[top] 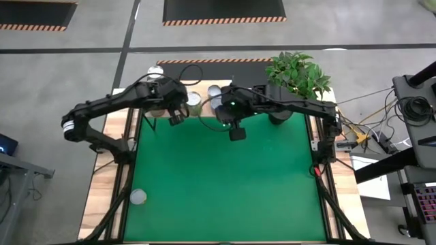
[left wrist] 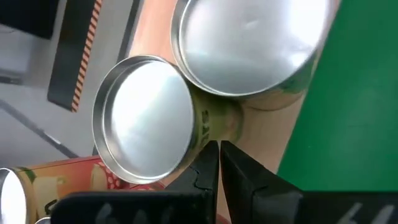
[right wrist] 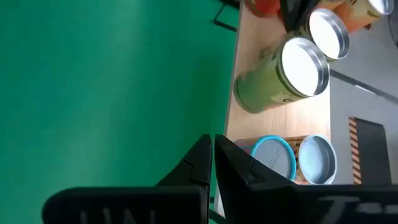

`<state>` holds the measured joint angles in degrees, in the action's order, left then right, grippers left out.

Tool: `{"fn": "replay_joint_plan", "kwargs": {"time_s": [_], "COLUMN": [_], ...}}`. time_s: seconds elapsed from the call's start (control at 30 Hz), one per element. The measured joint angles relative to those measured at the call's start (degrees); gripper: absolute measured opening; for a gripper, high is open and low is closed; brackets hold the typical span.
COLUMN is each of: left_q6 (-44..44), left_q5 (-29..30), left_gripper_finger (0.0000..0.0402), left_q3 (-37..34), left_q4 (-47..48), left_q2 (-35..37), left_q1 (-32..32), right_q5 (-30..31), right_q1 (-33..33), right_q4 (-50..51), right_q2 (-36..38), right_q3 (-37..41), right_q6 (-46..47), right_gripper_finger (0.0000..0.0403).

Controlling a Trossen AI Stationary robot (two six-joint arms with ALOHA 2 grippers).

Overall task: Pick and place cans onto a shelf
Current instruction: Put the light green can on the shelf aligned with the light green can

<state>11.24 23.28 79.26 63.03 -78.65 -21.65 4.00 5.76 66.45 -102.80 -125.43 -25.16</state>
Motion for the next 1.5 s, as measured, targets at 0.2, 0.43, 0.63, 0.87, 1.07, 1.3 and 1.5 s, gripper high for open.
{"fn": "replay_joint_plan", "kwargs": {"time_s": [0.2,0.43,0.63,0.87,1.07,1.3,1.5], "left_q6": [1.3,0.2,-5.6,-13.9,-13.5,-11.7,-11.8], "left_q5": [5.0,4.7,4.6,4.7,6.3,17.5,19.8], "left_gripper_finger": [0.0,0.0,0.0,0.0,0.0,0.0,0.0], "left_q3": [-0.1,2.6,4.4,-1.6,-12.6,-22.9,-28.3], "left_q4": [-4.2,-3.9,-2.0,-10.8,-26.9,-39.7,-42.7], "left_q2": [-2.6,-3.2,1.7,11.3,19.3,26.3,30.3], "left_q1": [-1.5,-1.2,2.0,13.1,24.7,33.2,35.0], "right_q5": [0.0,0.0,0.1,0.1,0.2,0.5,0.6], "right_q1": [-2.0,-1.2,2.5,6.7,9.1,9.7,9.7], "right_q4": [-0.6,-5.6,-16.7,-32.2,-40.8,-46.1,-47.1], "right_q2": [0.6,0.0,0.0,0.0,0.0,-0.4,-2.5], "right_q3": [0.1,3.7,12.1,20.1,24.5,26.6,26.6], "right_q6": [-1.4,-1.9,-4.2,-6.5,-6.4,-6.3,-5.8], "right_gripper_finger": [0.0009,0.0009,0.0009,0.0009,0.0009,0.0009,0.0009]}}
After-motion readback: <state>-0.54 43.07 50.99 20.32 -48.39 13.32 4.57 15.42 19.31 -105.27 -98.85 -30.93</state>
